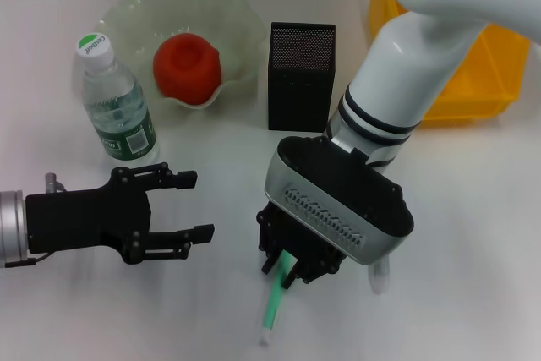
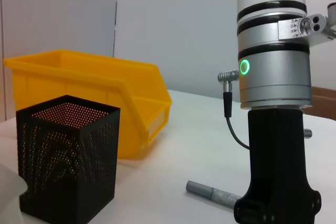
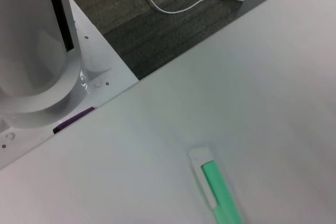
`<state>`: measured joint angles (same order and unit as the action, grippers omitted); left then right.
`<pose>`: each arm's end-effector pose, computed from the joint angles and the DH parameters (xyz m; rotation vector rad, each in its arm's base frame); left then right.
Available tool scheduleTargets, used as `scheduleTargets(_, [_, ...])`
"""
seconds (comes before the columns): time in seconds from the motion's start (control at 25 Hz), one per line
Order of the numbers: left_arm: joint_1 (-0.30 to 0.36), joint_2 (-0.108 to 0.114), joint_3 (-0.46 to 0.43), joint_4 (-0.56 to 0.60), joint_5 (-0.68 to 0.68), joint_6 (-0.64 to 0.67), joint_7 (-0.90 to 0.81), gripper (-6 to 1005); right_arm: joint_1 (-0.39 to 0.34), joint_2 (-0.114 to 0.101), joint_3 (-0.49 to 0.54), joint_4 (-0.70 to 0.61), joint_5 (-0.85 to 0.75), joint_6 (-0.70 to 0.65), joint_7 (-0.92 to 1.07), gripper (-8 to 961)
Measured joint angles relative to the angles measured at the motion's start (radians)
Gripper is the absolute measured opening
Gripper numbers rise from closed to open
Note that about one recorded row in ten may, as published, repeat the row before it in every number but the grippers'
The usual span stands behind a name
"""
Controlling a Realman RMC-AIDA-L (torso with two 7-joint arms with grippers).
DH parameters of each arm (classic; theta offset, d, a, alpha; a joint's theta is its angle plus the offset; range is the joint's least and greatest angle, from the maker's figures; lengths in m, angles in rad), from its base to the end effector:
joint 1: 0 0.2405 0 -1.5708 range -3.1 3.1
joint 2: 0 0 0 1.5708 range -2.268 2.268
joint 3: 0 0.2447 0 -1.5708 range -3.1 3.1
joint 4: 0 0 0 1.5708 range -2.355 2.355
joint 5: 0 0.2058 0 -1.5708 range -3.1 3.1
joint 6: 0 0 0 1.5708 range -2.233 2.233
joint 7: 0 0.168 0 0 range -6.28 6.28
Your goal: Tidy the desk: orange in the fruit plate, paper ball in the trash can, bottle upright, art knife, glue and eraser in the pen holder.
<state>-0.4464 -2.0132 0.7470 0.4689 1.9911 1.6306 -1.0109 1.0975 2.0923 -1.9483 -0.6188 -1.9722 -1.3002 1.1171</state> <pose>-0.2781 0.2783 -0.0281 -2.8395 -0.3668 -0.6806 0.1238 0.3127 -0.1515 2.4671 1.1561 0.4091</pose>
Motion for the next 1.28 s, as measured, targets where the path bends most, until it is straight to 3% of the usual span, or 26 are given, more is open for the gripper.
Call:
scheduleTargets(0.12, [0.0, 0.0, 0.0, 0.006, 0.0, 0.0, -0.001, 798, 0.008, 0.0, 0.0, 0.016, 0.008, 0.001, -0.003, 321])
scheduleTargets(0.2, [0.0, -0.001, 0.0, 0.009, 0.0, 0.0, -0.002, 798, 0.016, 0.0, 0.0, 0.027, 0.012, 0.001, -0.005, 238])
scheduleTargets(1.28, [0.0, -0.001, -0.012, 0.011, -0.001, -0.003, -0.006, 799, 0.01, 0.0, -0.014, 0.029, 0.012, -0.011, -0.007, 202])
